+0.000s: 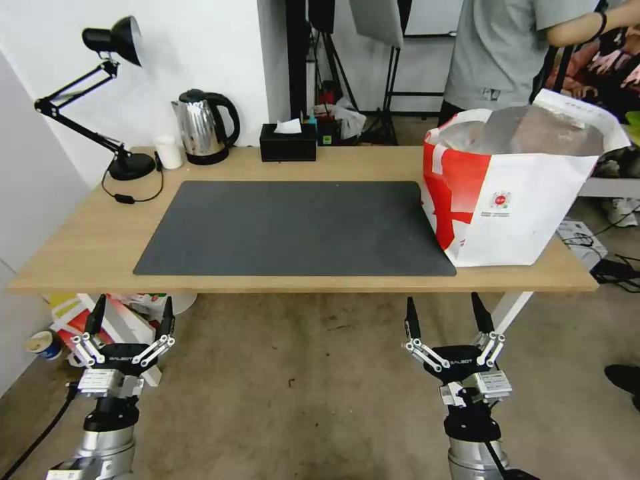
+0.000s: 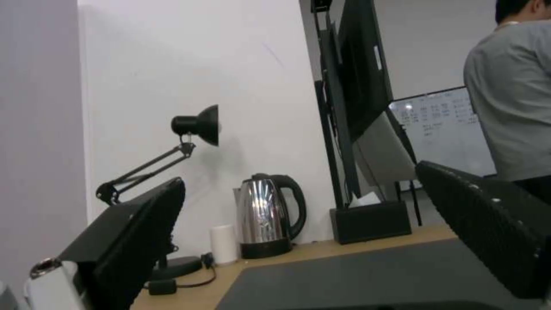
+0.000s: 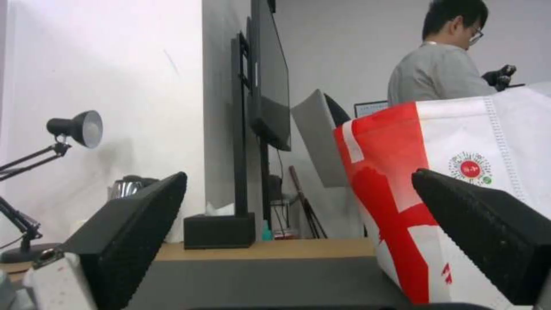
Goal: Pick up the trash from the table and place it into the takeout bag.
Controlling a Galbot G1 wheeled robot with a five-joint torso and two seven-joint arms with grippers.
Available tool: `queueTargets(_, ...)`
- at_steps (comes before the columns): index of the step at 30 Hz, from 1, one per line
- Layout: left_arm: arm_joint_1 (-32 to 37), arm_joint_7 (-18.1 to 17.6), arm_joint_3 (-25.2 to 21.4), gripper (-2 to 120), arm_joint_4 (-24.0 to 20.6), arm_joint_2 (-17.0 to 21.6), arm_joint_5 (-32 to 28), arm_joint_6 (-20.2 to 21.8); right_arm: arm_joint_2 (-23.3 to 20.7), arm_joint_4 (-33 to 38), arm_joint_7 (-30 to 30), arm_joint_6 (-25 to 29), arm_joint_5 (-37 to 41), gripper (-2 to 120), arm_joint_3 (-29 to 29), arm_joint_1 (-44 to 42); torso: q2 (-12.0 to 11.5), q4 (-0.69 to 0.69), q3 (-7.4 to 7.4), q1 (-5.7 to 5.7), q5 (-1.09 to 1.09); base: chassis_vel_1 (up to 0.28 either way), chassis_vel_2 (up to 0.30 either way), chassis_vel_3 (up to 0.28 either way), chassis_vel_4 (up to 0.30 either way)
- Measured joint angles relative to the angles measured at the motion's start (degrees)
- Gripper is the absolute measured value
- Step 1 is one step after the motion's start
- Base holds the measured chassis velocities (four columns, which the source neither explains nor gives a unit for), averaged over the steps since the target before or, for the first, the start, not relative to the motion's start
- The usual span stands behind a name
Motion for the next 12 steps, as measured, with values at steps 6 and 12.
queueTargets(6,0.0,0.0,0.0,100,0.0,0.0,0.0,0.0,0.0,0.0,0.0,0.0,0.0,100,0.0,0.0,0.0,0.0,0.0,0.0,0.0,0.0,0.0,0.0,0.0)
queueTargets(12,0.0,0.0,0.0,100,0.0,0.0,0.0,0.0,0.0,0.0,0.0,0.0,0.0,100,0.0,0.0,0.0,0.0,0.0,0.0,0.0,0.0,0.0,0.0,0.0)
